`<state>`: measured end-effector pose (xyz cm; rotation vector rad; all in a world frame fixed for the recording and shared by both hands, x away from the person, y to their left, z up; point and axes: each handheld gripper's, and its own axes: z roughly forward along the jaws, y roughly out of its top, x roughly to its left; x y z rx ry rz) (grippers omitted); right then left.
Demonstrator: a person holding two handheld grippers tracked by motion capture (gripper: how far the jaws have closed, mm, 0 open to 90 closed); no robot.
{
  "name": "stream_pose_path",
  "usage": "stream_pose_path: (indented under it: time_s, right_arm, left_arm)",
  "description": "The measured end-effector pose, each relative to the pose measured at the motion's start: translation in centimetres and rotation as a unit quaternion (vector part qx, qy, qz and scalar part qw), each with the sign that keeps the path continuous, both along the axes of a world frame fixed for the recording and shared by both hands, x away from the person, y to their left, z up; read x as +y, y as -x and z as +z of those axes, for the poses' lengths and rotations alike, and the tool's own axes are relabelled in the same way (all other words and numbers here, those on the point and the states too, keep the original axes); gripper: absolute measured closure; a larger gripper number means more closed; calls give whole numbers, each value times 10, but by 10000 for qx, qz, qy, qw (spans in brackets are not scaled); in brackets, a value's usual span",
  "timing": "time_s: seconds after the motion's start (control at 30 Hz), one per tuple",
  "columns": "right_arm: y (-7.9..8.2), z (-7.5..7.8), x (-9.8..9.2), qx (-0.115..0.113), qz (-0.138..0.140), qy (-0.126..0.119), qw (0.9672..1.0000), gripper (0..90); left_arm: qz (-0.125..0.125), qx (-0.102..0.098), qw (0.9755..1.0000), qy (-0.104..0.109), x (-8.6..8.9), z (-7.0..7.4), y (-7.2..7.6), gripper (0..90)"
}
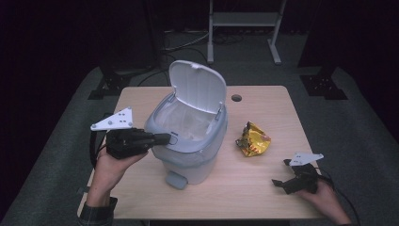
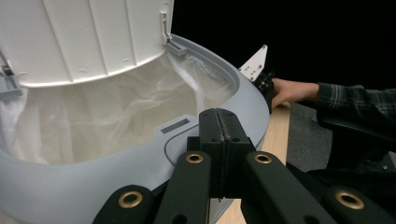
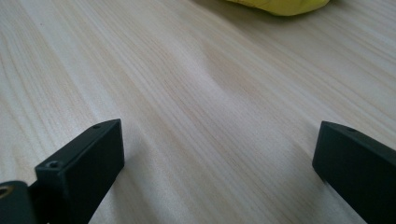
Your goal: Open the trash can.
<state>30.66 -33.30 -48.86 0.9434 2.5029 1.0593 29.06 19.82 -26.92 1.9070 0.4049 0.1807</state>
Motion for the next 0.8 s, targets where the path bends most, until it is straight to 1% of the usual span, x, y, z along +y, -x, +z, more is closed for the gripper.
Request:
stream_pose_path:
  time_s: [0.13,0.23,0.3,0.43,0.53,0.8]
  right_arm:
    - [0,0,0,0,0,0,10000,12]
    - [0,0,0,2,0,1,10000,12]
    - [0,0,0,0,0,0,10000,12]
    - [0,0,0,2,-2,0,10000,11]
    - [0,0,0,-1,0,0,10000,11]
    - [0,0,0,-1,1,2,10000,12]
  left_arm:
    - [47,-13,10000,21,3,0,1,897]
    - [76,-29,10000,-5,6,1,2,887]
    - [114,-54,9999,50,10,3,5,883]
    - [158,-92,9998,64,16,5,9,861]
    - [260,-123,9996,46,23,7,13,838]
    - [379,-87,9992,21,33,4,18,816]
